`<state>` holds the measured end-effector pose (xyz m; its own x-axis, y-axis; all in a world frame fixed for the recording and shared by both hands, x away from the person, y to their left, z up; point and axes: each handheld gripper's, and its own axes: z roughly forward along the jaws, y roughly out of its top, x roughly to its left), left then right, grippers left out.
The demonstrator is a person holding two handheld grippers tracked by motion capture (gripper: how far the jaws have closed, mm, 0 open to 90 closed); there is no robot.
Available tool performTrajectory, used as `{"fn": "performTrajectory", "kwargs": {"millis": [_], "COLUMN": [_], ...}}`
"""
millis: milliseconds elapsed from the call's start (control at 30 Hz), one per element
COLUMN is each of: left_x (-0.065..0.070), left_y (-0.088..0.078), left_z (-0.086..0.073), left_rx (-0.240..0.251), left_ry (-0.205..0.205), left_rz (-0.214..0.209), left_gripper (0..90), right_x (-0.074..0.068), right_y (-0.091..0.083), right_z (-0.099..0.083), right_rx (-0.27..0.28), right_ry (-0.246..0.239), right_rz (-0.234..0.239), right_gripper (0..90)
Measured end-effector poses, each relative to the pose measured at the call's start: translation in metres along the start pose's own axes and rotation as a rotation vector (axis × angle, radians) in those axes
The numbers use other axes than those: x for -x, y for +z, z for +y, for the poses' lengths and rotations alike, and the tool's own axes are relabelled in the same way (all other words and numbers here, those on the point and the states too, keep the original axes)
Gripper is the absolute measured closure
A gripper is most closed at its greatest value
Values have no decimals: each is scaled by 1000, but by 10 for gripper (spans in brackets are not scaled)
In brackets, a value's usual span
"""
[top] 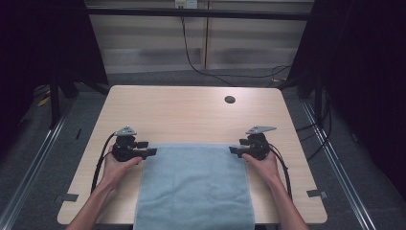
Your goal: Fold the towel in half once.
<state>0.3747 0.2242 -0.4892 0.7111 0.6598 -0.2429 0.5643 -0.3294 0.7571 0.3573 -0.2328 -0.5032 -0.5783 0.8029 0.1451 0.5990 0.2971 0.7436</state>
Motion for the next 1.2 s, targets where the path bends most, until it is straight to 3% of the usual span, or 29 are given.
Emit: {"fn": "performTrajectory", "kwargs": {"millis": [167, 267, 367, 600, 700, 967, 1033, 1200], "left_x": [0, -2, -3, -2, 0, 4, 5, -3], "left_y": [1, 0, -3, -3, 0, 9, 10, 9], "left_z": [-2, -4, -6, -8, -8, -9, -9, -10], "left_rx": [-4, -9, -6, -15, -25, -59, -66, -47], "left_ry": [-2, -2, -6, 10, 30, 90, 101, 70], "left_rz": [10, 14, 17, 18, 12, 28, 50, 66], "left_gripper": [397, 393, 391, 391, 392, 371, 370, 365], "right_x": [-1, -10, -16, -22, -22, -23, -23, -23], "right_y": [6, 6, 5, 1, 1, 0, 0, 0], "right_z": [-5, -7, -9, -11, -11, -11, -11, -11], "right_rx": [-4, -14, -27, -25, -25, -29, -28, -28], "right_ry": [-1, -68, -103, -103, -93, -73, -75, -72], "right_rz": [6, -37, -27, 21, 43, 44, 45, 44], "right_gripper": [356, 356, 371, 741, 803, 825, 825, 824]}}
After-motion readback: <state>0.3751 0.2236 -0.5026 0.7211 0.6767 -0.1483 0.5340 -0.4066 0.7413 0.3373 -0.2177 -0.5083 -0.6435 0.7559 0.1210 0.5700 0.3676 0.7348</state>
